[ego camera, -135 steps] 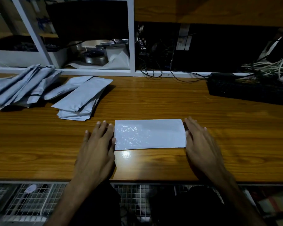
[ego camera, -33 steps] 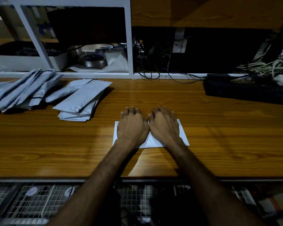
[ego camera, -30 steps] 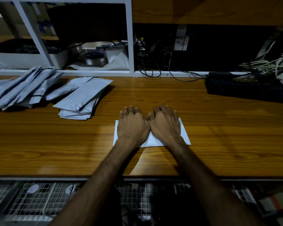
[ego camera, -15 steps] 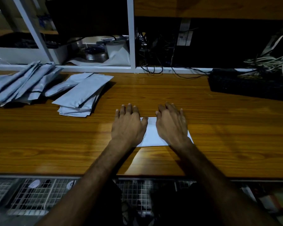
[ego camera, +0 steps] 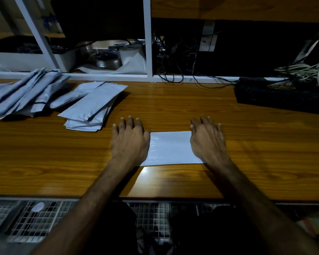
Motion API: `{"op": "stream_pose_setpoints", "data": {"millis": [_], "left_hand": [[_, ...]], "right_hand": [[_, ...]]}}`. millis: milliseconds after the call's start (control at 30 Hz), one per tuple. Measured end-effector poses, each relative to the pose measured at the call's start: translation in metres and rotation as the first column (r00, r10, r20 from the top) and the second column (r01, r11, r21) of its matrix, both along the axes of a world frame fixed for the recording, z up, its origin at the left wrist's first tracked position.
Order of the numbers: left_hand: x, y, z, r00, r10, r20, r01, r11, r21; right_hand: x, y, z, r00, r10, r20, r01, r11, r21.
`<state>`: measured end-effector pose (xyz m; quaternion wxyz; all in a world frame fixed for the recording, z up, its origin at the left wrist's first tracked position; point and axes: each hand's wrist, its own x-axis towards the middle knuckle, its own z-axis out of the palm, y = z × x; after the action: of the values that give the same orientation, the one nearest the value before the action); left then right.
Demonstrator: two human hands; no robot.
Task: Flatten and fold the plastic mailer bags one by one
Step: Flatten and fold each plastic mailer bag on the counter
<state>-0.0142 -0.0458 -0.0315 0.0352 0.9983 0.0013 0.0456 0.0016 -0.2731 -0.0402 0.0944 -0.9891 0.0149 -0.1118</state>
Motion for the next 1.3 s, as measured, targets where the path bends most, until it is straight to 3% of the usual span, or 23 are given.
{"op": "stream_pose_setpoints", "data": {"millis": [500, 867, 1067, 1167, 1233, 1300], "left_hand": [[-0.005, 0.029, -0.002, 0.997, 0.021, 0.068, -0.024, 0.999, 0.038], [-0.009, 0.034, 0.0, 0.995, 0.013, 0.102, -0.016, 1.0, 0.027], [-0.025, 0.041, 0.008, 0.97, 0.008, 0.244, 0.01, 0.997, -0.074], [-0.04, 0.046, 0.007, 0.948, 0.043, 0.314, 0.042, 0.965, -0.26], [-0.048, 0.052, 0.006, 0.963, 0.019, 0.268, 0.089, 0.919, -0.384], [-0.052, 0.058, 0.005, 0.979, -0.071, 0.191, 0.149, 0.887, -0.436]], "right_hand": [[-0.008, -0.027, 0.003, 0.998, -0.059, -0.014, 0.06, 0.998, 0.009], [-0.022, -0.044, 0.006, 0.99, -0.121, 0.066, 0.118, 0.992, 0.047], [-0.036, -0.051, 0.005, 0.982, -0.117, 0.151, 0.09, 0.981, 0.174], [-0.047, -0.057, 0.005, 0.978, -0.021, 0.207, -0.057, 0.93, 0.364], [-0.056, -0.06, 0.006, 0.986, 0.069, 0.152, -0.133, 0.875, 0.466], [-0.061, -0.061, 0.005, 0.985, 0.167, 0.041, -0.169, 0.886, 0.432]]}}
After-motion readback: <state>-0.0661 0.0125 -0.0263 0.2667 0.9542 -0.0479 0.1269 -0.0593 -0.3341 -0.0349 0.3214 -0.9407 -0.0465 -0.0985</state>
